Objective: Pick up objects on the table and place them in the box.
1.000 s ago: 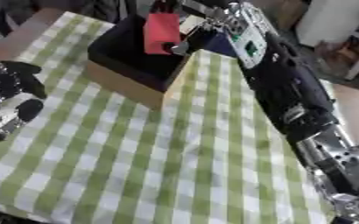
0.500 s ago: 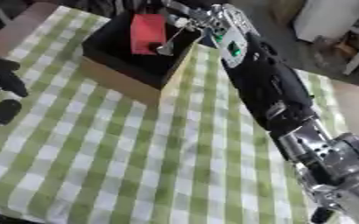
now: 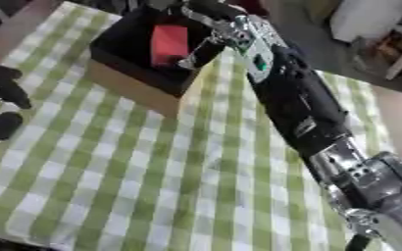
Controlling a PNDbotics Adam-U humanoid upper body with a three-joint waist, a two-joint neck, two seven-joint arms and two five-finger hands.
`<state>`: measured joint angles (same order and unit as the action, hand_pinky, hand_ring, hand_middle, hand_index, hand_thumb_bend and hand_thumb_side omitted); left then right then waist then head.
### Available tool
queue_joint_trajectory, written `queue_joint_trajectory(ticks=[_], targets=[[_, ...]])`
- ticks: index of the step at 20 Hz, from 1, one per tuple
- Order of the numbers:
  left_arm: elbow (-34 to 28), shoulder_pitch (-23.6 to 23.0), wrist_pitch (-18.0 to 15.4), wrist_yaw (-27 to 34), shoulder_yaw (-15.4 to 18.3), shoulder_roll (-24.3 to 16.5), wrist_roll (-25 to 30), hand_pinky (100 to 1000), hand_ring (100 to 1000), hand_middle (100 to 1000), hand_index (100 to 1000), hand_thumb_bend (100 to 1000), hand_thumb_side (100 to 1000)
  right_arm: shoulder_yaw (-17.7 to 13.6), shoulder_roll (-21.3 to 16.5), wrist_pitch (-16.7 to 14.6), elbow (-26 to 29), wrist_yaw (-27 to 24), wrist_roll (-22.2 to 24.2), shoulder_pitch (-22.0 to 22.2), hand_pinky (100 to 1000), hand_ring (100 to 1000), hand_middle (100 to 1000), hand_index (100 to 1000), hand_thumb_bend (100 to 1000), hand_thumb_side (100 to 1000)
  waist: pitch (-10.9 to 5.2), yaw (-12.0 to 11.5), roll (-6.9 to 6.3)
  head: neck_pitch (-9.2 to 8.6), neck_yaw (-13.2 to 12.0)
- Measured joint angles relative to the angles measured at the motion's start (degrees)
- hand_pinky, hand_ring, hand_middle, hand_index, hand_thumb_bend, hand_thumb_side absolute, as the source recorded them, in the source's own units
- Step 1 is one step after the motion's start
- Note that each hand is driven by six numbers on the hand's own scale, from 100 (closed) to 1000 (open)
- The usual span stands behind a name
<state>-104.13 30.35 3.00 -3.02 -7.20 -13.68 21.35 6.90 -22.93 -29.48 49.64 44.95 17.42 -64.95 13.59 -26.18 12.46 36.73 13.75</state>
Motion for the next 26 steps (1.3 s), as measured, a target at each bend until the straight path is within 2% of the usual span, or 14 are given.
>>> queue_joint_trajectory(ticks=[9, 12, 19, 22, 26], targets=[[0.0, 0.2, 0.0, 0.0, 0.0, 0.0, 0.2, 725, 582, 551, 774, 506, 393, -0.2, 0.3, -0.9, -0.2, 1.1, 0.5, 0.0, 810, 803, 852, 909, 467, 100, 0.14, 0.3, -0.01, -0.01, 0.0], [0.0, 0.2, 0.0, 0.0, 0.0, 0.0, 0.2, 725, 581, 551, 774, 512, 390, -0.2, 0.4, -1.2, -0.2, 1.7, 0.1, 0.0, 825, 833, 916, 951, 484, 149, 0.15, 0.4, -0.02, -0.02, 0.0], [0.0, 0.2, 0.0, 0.0, 0.0, 0.0, 0.2, 724, 581, 551, 774, 508, 394, -0.2, 0.4, -1.1, -0.2, 2.4, -1.8, 0.0, 826, 837, 920, 951, 496, 137, 0.18, 0.7, -0.10, -0.04, 0.0], [0.0, 0.2, 0.0, 0.0, 0.0, 0.0, 0.2, 724, 581, 550, 773, 509, 394, -0.2, 0.4, -1.2, -0.1, 2.2, -2.3, 0.0, 818, 821, 870, 934, 426, 108, 0.17, 1.4, -0.26, -0.04, 0.0], [0.2, 0.2, 0.0, 0.0, 0.0, 0.0, 0.3, 724, 581, 550, 773, 509, 395, -0.2, 0.4, -1.4, 0.5, -0.2, -2.3, 0.0, 813, 809, 839, 928, 421, 100, 0.16, 2.4, -0.70, -0.04, -0.1]])
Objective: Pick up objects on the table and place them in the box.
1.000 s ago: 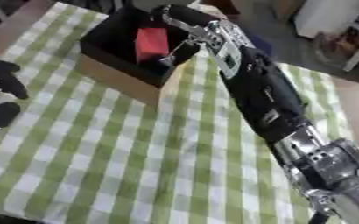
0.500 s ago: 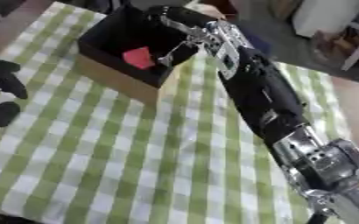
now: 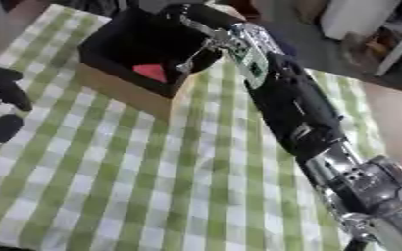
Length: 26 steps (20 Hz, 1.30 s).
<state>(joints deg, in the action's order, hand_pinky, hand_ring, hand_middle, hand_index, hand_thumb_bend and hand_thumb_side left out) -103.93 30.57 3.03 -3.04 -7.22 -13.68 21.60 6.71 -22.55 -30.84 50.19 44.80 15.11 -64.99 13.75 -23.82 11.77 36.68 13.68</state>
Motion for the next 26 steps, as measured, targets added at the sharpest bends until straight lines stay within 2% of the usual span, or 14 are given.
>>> queue_joint_trajectory(ticks=[1, 2, 3, 6, 8, 10, 17, 22, 25, 26], targets=[[0.0, 0.0, 0.0, 0.0, 0.0, 0.0, 0.0, 724, 581, 550, 773, 509, 395, 0.0, 0.0, 0.0, 0.2, -0.8, 0.2, 0.0, 813, 809, 839, 928, 421, 100, -0.01, 0.1, 0.00, 0.00, 0.0], [0.0, 0.0, 0.0, 0.0, 0.0, 0.0, 0.0, 725, 581, 551, 774, 507, 397, 0.0, -0.1, 0.0, 0.5, -1.5, 0.4, 0.0, 807, 778, 778, 892, 398, 100, -0.01, 0.1, 0.00, 0.00, -0.1], [0.1, -0.1, 0.0, 0.0, 0.0, 0.0, 0.0, 725, 581, 551, 774, 507, 397, 0.3, -0.2, 0.0, 0.9, -2.1, 0.8, 0.0, 807, 778, 778, 891, 403, 100, -0.08, 0.4, -0.08, 0.00, -0.1], [0.5, -0.4, 0.1, -0.2, 0.0, 0.0, 0.1, 725, 581, 551, 774, 507, 398, 1.4, -1.2, -1.2, 3.5, -4.5, 2.7, -0.1, 806, 776, 773, 891, 401, 100, -0.55, 3.8, -1.07, 0.04, -0.6], [0.8, -0.6, 0.1, -0.3, 0.0, 0.0, 0.1, 725, 581, 551, 774, 506, 399, 1.5, -2.2, -1.9, 5.3, -6.1, 4.4, -0.1, 806, 774, 770, 890, 404, 100, -0.57, 4.9, -2.00, 0.06, -0.9], [1.0, -0.9, 0.0, -0.4, 0.0, 0.0, 0.0, 725, 581, 551, 774, 507, 400, 1.4, -2.9, -2.0, 7.0, -8.0, 6.0, 0.0, 805, 773, 768, 890, 404, 100, -0.67, 6.5, -2.25, 0.10, -1.4], [1.5, -1.2, -0.1, -0.6, 0.1, -0.1, -0.2, 725, 580, 550, 774, 505, 405, 1.4, -5.5, -0.4, 11.2, -14.5, 9.6, 0.8, 801, 766, 753, 890, 399, 100, -0.71, 10.9, -4.11, 0.67, -2.5], [2.1, -1.5, -0.1, -0.8, 0.9, -0.5, -1.6, 723, 580, 551, 772, 506, 401, 1.3, -7.0, 0.6, 14.1, -18.5, 10.1, 2.4, 792, 748, 731, 879, 370, 100, -0.71, 14.1, -5.35, 1.07, -3.7], [2.2, -1.6, -0.1, -1.0, 1.1, -0.5, -2.7, 723, 580, 551, 772, 506, 401, 1.1, -8.1, 1.4, 15.6, -20.1, 9.7, 3.1, 792, 748, 731, 879, 370, 100, -0.71, 14.6, -5.63, 1.08, -4.3], [2.2, -1.7, -0.1, -1.0, 1.2, -0.5, -2.9, 722, 582, 556, 772, 509, 401, 1.1, -8.1, 1.6, 16.1, -20.5, 9.7, 3.3, 783, 728, 696, 869, 305, 100, -0.71, 14.7, -5.67, 1.09, -4.5]])
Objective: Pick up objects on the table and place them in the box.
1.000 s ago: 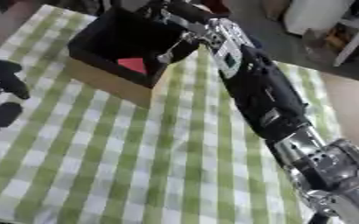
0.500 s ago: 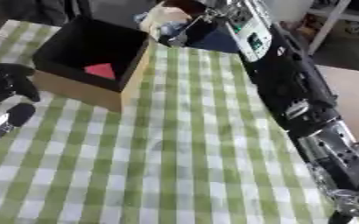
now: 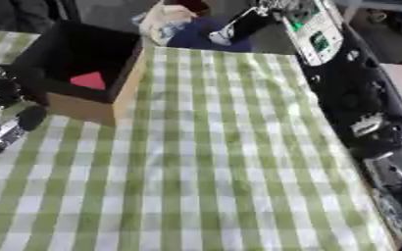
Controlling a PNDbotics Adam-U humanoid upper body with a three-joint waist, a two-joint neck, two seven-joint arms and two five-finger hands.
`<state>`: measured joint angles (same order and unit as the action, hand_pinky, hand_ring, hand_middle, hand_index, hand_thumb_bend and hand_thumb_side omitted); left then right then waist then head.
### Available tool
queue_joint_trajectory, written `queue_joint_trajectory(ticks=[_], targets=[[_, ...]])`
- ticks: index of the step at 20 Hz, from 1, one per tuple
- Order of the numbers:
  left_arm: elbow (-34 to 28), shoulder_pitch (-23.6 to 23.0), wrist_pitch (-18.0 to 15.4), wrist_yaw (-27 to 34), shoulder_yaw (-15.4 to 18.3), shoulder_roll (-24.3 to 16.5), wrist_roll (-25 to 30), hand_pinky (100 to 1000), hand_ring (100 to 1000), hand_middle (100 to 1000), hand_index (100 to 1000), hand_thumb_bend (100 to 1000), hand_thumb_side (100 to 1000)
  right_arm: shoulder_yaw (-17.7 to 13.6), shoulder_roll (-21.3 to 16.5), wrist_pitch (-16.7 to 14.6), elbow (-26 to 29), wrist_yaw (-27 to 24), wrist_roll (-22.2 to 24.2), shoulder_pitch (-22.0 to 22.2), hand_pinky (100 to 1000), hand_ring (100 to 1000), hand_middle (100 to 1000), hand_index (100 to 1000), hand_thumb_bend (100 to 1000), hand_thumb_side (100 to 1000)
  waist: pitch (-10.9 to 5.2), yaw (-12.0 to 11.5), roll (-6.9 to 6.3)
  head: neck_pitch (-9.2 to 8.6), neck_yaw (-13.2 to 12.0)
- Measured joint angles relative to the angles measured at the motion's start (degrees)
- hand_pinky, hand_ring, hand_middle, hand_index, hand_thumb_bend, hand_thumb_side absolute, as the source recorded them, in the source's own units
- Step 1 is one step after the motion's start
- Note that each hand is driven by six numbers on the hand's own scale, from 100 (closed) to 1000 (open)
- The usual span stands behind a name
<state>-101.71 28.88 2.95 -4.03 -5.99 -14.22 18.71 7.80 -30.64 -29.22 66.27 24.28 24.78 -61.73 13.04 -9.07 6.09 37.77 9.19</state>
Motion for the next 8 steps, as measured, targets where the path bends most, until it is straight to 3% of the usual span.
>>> queue_joint_trajectory(ticks=[5, 8], targets=[[0.3, -0.6, 0.4, -0.1, 1.7, -0.5, -2.6, 721, 582, 560, 772, 509, 402, -2.3, -1.9, 1.5, 4.7, -3.3, -2.6, 5.6, 782, 719, 685, 865, 224, 100, 0.03, 4.8, -2.26, 0.01, -3.1], [0.5, -1.0, 0.5, -0.1, 2.2, -0.6, -3.7, 722, 582, 561, 772, 510, 403, -2.7, -2.3, 3.0, 9.1, -6.1, -5.2, 9.3, 780, 712, 677, 862, 177, 100, 0.03, 5.6, -2.18, 0.01, -4.5]])
